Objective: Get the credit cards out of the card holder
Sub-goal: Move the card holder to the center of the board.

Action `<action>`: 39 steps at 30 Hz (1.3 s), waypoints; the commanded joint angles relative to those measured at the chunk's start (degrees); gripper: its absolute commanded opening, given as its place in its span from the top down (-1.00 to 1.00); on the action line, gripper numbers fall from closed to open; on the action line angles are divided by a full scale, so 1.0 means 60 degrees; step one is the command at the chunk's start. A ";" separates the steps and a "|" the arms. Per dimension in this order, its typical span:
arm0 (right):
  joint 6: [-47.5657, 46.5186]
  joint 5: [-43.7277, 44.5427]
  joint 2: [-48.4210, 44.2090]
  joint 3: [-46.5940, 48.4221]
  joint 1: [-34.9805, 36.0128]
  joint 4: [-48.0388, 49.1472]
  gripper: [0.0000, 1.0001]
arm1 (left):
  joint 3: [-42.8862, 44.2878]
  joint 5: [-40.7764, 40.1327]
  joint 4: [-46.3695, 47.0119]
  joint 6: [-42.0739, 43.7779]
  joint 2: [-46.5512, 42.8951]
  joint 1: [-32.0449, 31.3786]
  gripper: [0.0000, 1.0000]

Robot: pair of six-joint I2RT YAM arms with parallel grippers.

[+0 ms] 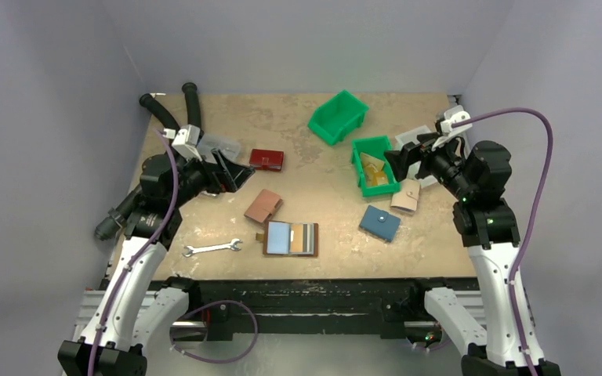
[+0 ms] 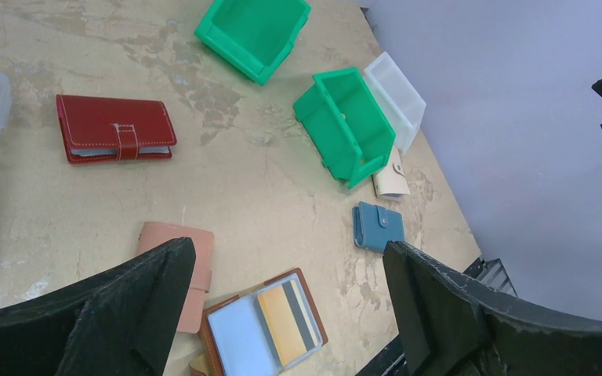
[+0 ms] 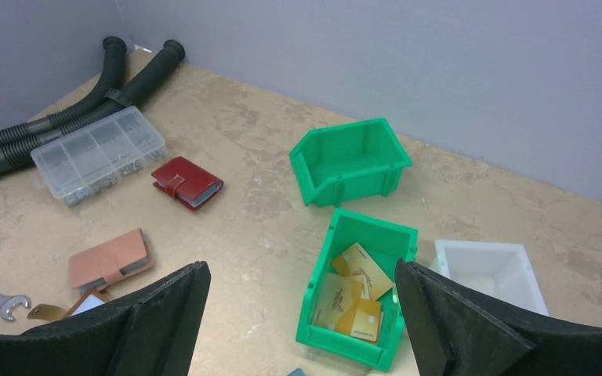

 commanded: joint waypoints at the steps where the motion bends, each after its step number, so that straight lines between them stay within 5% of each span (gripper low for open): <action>1: -0.0101 -0.0229 -0.0060 -0.0100 -0.0038 0.0114 -0.98 | -0.0239 0.0300 0.0423 -0.0276 -0.0190 0.0020 -1.00; 7: -0.0730 -0.0401 0.0000 -0.0375 -0.0026 0.0090 -0.98 | -0.0708 0.0618 0.0909 -0.0595 -0.0257 0.0020 -1.00; 14: -0.4689 -0.1788 0.1071 -0.0790 -0.0024 -0.2197 -0.98 | -0.1736 0.0981 0.1031 -0.0904 -0.0117 -0.0246 -0.92; 23: -0.7294 -0.3096 0.1860 -0.2075 -0.0013 -0.2896 -0.98 | -0.1994 -0.3186 0.0432 -0.0532 0.0899 -0.4376 -0.70; 30: -0.7163 -0.3511 0.1780 -0.3070 0.0000 -0.2127 -0.98 | -0.1180 -0.5760 -0.0293 0.0096 0.2972 -0.6088 -0.36; 39: -0.7239 -0.3671 0.1922 -0.3331 -0.0003 -0.2120 -0.98 | -0.0196 -0.7790 -0.1460 -0.0053 0.4707 -0.7508 -0.31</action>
